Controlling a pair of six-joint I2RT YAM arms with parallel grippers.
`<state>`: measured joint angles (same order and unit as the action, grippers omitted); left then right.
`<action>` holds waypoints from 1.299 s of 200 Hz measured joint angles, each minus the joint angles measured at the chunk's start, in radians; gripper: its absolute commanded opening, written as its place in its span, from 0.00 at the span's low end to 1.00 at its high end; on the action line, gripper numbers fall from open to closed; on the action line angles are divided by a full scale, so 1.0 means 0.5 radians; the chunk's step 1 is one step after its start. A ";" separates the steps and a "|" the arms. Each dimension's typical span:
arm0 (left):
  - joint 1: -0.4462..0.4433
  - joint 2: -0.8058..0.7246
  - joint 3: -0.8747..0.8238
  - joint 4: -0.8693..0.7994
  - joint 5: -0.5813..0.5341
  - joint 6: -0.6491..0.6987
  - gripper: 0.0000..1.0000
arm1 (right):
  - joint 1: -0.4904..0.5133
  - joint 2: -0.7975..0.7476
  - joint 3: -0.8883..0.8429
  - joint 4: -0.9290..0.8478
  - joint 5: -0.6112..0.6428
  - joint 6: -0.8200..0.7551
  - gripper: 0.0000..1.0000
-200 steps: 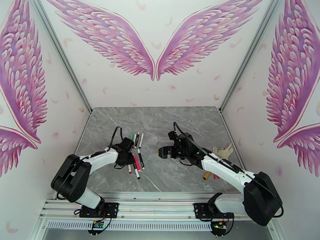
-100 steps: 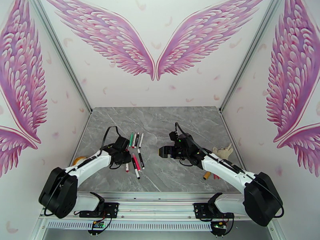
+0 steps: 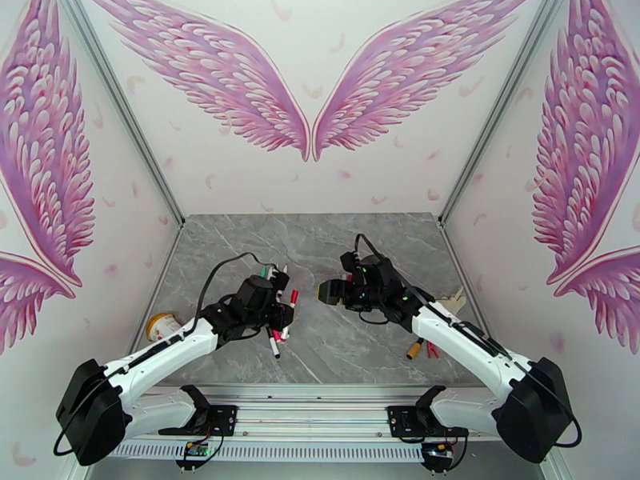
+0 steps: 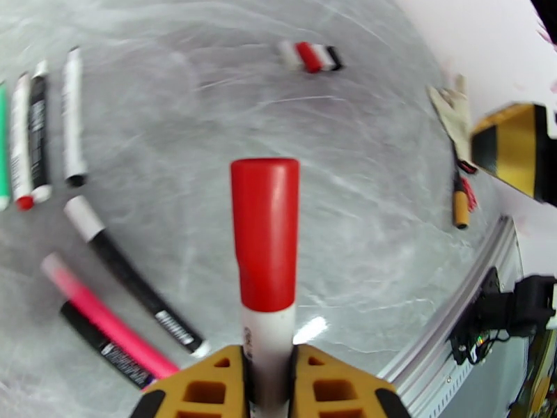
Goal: Open the pen caps
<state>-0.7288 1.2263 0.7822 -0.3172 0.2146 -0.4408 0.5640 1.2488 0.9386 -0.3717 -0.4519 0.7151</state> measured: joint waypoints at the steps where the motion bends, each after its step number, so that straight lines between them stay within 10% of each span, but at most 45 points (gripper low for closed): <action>1: -0.003 0.002 0.000 0.005 0.002 0.002 0.15 | 0.000 0.000 0.001 0.000 -0.002 0.000 0.75; 260: -0.217 0.188 0.112 0.347 0.280 0.108 0.11 | 0.001 0.201 0.063 -0.011 -0.233 0.095 0.25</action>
<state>-0.8371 1.3205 0.8383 -0.1436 0.3546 -0.3870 0.5644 1.3491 0.9699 -0.3771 -0.5686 0.7628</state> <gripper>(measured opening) 0.184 0.272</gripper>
